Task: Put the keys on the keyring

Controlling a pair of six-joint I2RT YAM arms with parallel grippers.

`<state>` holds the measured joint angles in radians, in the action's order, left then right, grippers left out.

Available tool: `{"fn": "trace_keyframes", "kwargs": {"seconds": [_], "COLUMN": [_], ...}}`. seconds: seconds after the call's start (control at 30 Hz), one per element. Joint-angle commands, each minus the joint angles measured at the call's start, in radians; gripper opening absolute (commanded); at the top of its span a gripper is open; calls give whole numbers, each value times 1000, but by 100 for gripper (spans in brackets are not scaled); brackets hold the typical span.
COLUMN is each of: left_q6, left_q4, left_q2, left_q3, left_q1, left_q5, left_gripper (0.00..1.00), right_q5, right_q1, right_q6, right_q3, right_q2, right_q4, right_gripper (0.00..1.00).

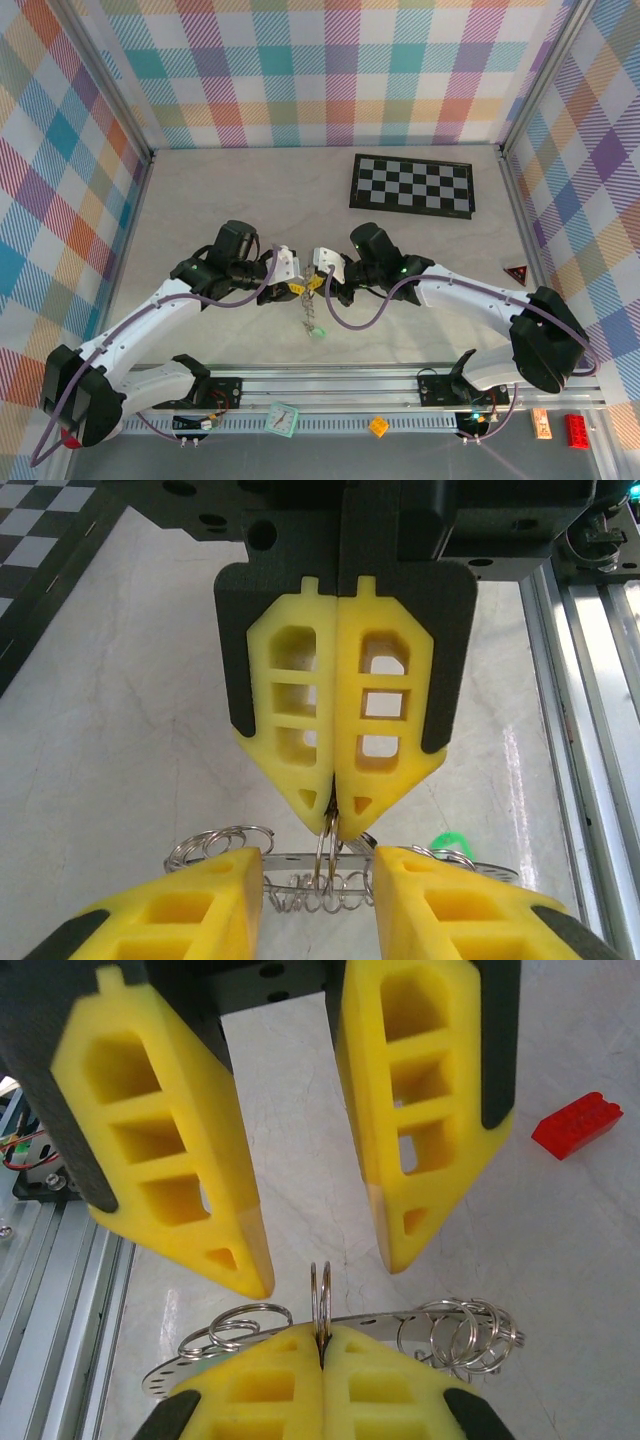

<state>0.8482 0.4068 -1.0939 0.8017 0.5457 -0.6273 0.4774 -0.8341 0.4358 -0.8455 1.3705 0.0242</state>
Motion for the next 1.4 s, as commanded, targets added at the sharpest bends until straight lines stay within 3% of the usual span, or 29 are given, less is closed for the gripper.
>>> {"fn": "trace_keyframes", "kwargs": {"seconds": [0.0,0.23,0.5,0.6,0.7,0.97,1.17,1.37], "left_q6": [38,60,38,15,-28,-80,-80,-63], "left_q4": [-36,-13,-15,-32,-79,-192,-207,-186], "left_q2": [-19,-58,-64,-51,-37,-22,-16,-15], "left_q3": [-11,6,31,23,-1,-52,-62,-62], "left_q1": [3,8,7,8,7,10,11,17], "left_q5": [-13,-1,-46,-62,-79,-67,-75,-69], "left_gripper": [28,20,0,0,0,0,0,0], "right_q5": [46,56,41,37,81,158,101,158], "right_q1": [1,2,2,26,78,101,101,100], "right_q6": [32,29,10,-66,-152,-303,-288,-279], "right_q3": [-40,-51,-53,-13,32,54,42,-7], "right_q2": [-10,4,-1,-41,-83,-123,-89,-22], "right_q4": [0,-1,6,-17,7,56,37,32], "right_gripper": [0,0,0,20,28,34,35,33]}}
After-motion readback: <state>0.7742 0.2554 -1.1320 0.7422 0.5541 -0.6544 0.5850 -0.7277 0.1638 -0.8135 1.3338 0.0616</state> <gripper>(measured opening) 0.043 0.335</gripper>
